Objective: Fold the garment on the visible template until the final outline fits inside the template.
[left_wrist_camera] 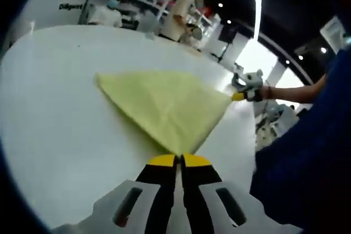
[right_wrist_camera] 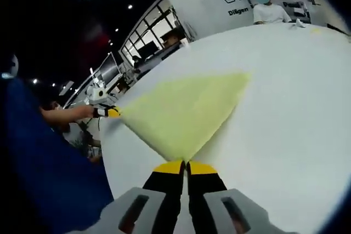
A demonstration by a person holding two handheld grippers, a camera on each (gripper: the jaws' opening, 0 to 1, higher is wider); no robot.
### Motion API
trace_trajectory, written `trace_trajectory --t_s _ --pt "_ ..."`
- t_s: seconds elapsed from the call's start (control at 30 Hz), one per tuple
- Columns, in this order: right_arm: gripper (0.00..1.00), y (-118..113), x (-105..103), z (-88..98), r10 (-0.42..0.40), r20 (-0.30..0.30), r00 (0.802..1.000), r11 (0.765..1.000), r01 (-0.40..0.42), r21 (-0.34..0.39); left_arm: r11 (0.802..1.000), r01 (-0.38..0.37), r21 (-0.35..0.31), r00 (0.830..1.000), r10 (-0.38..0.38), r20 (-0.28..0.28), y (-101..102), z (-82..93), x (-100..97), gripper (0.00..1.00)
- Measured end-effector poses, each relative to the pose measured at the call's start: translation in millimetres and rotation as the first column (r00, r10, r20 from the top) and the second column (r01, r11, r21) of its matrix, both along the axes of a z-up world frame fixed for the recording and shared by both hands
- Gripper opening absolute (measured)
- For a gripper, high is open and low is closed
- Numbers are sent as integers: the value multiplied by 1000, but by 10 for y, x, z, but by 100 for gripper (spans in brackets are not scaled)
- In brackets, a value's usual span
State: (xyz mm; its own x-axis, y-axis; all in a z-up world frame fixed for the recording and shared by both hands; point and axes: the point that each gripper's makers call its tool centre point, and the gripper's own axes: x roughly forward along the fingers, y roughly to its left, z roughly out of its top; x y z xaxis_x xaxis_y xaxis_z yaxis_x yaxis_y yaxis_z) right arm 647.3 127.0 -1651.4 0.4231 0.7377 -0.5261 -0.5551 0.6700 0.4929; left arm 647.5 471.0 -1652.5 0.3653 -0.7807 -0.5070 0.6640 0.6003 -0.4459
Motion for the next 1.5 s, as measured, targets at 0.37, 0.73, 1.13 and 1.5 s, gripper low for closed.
trace_trajectory --t_s 0.37,0.73,1.13,1.5 --pt "1 -315 -32 50 -80 44 996 997 80 -5 991 -129 35 991 128 29 427 100 -75 0" --pt "13 -104 54 -97 -25 112 993 997 33 -65 986 -167 18 986 167 7 374 66 -310 0" --pt "0 -113 86 -160 -17 106 994 996 25 -80 984 -167 55 984 162 80 98 -8 -92 11" --pt "0 -68 64 -129 -57 96 994 997 62 -51 981 -120 152 982 95 163 -71 -83 26 3"
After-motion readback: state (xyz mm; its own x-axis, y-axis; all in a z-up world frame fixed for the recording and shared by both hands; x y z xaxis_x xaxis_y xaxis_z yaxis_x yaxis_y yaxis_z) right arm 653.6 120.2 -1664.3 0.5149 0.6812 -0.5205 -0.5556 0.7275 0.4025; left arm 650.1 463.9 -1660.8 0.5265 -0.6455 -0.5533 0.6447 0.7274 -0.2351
